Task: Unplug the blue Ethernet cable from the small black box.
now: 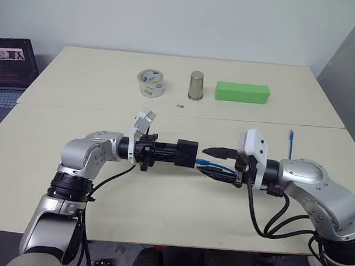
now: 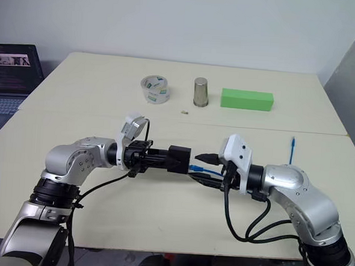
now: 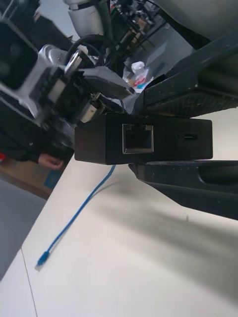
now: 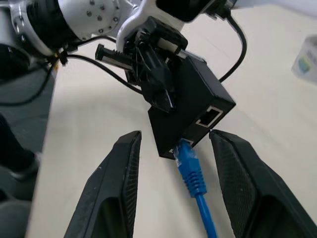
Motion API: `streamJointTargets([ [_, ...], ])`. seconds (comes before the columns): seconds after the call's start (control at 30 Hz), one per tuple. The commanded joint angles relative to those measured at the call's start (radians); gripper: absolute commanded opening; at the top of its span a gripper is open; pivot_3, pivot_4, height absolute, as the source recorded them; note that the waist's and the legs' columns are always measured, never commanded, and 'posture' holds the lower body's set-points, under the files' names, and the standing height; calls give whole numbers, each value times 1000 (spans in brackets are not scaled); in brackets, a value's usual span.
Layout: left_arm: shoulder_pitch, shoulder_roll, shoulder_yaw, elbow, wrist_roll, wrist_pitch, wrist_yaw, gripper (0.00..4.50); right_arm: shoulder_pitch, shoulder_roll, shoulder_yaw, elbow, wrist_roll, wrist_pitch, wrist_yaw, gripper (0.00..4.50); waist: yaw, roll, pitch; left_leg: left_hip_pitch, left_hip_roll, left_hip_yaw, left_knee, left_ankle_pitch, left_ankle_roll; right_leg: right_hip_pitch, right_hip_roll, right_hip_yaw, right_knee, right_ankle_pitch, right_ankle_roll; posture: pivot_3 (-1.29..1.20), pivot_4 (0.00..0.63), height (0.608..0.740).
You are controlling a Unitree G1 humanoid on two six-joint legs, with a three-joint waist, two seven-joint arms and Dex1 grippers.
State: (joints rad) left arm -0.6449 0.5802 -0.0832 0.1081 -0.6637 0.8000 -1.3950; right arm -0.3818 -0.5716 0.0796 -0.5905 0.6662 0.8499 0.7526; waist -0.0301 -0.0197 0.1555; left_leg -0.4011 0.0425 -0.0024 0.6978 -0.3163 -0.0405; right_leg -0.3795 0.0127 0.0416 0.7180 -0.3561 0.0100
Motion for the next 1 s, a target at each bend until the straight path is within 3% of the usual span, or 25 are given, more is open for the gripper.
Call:
streamJointTargets([
  [0.03,-25,5,0,-59,-17,-7,-18,781,-18,24,-51,28,88,67,-35,2308,0,0,0,0,0,0,0,0,0,0,0,0,0,0,0,0,150,740],
  [0.7,-17,-5,13,-78,-22,-7,3,781,-51,-12,-66,71,188,144,-29,2308,-1,0,0,0,0,0,0,0,0,0,0,0,0,0,0,0,150,740],
  [1.0,-14,-10,10,-82,-25,-10,0,781,-53,-35,-41,72,171,134,-17,108,-1,0,0,0,0,0,0,0,0,0,0,0,-1,0,0,0,150,740],
])
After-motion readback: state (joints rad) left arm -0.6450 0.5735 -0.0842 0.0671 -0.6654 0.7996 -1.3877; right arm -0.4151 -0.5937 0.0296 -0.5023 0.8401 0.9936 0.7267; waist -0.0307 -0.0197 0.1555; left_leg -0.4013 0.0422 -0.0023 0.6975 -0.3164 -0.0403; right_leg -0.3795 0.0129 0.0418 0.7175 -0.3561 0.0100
